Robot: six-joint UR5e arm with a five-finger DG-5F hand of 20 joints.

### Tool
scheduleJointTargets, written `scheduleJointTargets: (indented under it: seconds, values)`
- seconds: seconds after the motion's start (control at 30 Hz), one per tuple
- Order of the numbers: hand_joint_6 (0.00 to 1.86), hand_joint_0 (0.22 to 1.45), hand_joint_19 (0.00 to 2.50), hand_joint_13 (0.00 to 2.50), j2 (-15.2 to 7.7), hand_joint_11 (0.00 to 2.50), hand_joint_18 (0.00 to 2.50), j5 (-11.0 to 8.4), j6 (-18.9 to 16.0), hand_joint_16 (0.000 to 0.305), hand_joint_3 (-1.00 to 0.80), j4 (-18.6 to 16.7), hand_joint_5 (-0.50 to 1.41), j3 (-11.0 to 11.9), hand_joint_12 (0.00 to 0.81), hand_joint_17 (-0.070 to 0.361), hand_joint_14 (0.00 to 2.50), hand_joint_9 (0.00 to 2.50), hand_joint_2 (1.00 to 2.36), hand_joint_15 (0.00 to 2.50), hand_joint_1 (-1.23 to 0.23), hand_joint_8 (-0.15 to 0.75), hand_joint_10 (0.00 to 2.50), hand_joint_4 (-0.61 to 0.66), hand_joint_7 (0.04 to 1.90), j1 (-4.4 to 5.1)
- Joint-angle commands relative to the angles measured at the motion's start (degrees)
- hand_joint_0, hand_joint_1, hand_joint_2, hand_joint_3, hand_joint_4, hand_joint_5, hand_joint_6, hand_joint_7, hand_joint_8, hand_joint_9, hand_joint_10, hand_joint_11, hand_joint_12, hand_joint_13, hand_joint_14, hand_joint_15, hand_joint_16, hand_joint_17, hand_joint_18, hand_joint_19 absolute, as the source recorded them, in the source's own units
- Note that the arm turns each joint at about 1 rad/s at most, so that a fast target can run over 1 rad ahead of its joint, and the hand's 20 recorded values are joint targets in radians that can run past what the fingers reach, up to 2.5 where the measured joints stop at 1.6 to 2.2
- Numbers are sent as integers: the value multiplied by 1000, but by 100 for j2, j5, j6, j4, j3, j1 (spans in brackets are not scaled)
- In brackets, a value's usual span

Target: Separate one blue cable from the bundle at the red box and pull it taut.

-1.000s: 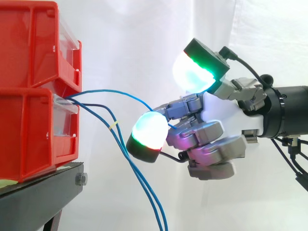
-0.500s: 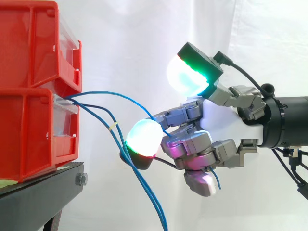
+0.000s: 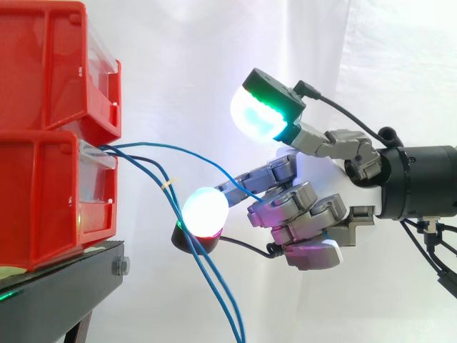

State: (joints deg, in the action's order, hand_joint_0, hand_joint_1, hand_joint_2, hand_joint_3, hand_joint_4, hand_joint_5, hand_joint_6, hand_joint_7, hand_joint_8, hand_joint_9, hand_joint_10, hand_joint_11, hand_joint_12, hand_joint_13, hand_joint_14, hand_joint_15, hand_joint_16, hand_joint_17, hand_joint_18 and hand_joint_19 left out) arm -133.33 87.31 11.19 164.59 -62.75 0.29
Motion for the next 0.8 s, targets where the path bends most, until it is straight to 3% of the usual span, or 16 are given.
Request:
scheduleJointTargets:
  seconds: [0.0,0.07,0.17,0.5,0.57,0.77]
  values:
    - [642,439,748,1883,0,2069,2365,-206,6,272,-500,12,-207,0,664,204,2500,901,1000,1368,-515,481,2500,342,909,6]
    - [637,441,739,1880,0,2098,2367,-346,24,270,-500,12,-205,0,663,203,2500,907,1000,1365,-510,486,2500,339,915,23]
    - [603,496,780,1868,0,2370,2364,-443,41,250,-500,3,-176,0,659,188,2500,1102,1000,1432,-497,480,2500,275,1019,50]
    - [602,591,836,1982,0,2500,2457,-434,-73,223,-500,-49,-135,0,688,167,2500,1556,1000,1583,-462,504,2500,222,1099,41]
    - [605,596,832,2000,0,2500,2487,-381,-319,223,-485,-49,-133,0,689,167,2500,1596,1001,1602,-467,504,2500,216,1099,6]
    - [630,616,840,2012,0,2500,2500,-364,-600,222,-409,-49,-134,0,688,167,2500,1631,1009,1637,-506,497,2500,206,1080,-3]
